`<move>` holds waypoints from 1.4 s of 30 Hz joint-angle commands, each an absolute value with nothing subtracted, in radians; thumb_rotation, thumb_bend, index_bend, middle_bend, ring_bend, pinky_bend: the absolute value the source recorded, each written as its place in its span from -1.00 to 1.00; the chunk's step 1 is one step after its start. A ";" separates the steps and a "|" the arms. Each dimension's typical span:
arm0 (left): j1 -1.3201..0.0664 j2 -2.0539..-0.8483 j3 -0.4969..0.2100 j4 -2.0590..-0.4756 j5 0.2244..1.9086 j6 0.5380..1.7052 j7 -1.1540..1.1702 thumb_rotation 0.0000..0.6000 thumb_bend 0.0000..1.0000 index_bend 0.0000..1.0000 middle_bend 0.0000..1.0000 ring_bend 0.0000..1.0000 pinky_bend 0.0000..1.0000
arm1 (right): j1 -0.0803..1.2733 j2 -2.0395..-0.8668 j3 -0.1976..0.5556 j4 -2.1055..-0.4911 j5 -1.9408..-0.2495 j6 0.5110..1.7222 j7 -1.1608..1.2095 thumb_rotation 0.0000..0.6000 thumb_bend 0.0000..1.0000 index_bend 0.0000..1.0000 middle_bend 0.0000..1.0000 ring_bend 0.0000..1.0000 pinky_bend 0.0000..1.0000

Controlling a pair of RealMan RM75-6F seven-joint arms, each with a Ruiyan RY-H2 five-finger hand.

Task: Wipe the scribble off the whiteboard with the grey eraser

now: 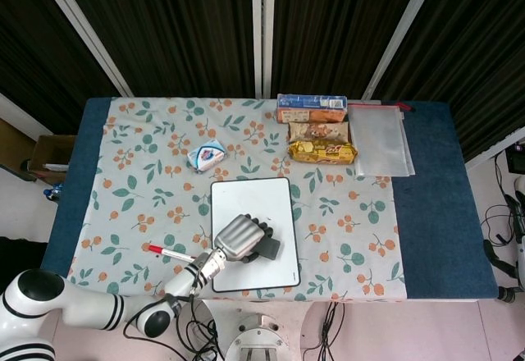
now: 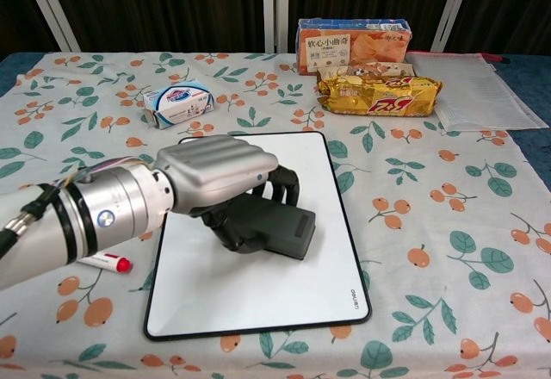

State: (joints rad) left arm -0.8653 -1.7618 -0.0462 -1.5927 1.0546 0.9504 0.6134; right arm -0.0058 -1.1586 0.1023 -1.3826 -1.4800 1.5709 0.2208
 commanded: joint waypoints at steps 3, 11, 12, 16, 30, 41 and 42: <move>-0.887 -1.833 -0.101 -1.479 1.038 0.932 0.583 1.00 -0.04 0.38 0.29 0.05 0.11 | -0.006 -1.159 0.099 -1.386 -1.490 1.578 0.215 1.00 -0.49 -1.00 -1.00 -1.00 -1.00; -0.919 -1.895 -0.181 -1.337 1.029 0.926 0.539 1.00 -0.04 0.38 0.29 0.05 0.11 | -0.002 -1.157 0.103 -1.384 -1.483 1.571 0.218 1.00 -0.49 -1.00 -1.00 -1.00 -1.00; -0.924 -1.904 -0.189 -1.313 1.026 0.922 0.536 1.00 -0.04 0.38 0.29 0.05 0.11 | -0.001 -1.157 0.104 -1.384 -1.483 1.570 0.217 1.00 -0.49 -1.00 -1.00 -1.00 -1.00; -0.942 -1.928 -0.199 -1.232 1.022 0.908 0.546 1.00 -0.04 0.38 0.29 0.05 0.11 | -0.001 -1.157 0.104 -1.386 -1.483 1.569 0.215 1.00 -0.49 -1.00 -1.00 -1.00 -1.00; -0.904 -1.880 -0.209 -1.219 1.036 0.911 0.464 1.00 -0.04 0.38 0.29 0.05 0.11 | 0.005 -1.158 0.106 -1.377 -1.476 1.558 0.223 1.00 -0.49 -1.00 -1.00 -1.00 -1.00; -0.838 -1.812 -0.095 -1.415 1.128 0.942 0.456 1.00 -0.04 0.38 0.29 0.05 0.11 | -0.004 -1.150 0.105 -1.388 -1.478 1.573 0.218 1.00 -0.49 -1.00 -1.00 -1.00 -1.00; -0.832 -1.804 -0.085 -1.429 1.127 0.940 0.458 1.00 -0.04 0.38 0.29 0.05 0.11 | -0.004 -1.150 0.105 -1.388 -1.479 1.574 0.218 1.00 -0.49 -1.00 -1.00 -1.00 -1.00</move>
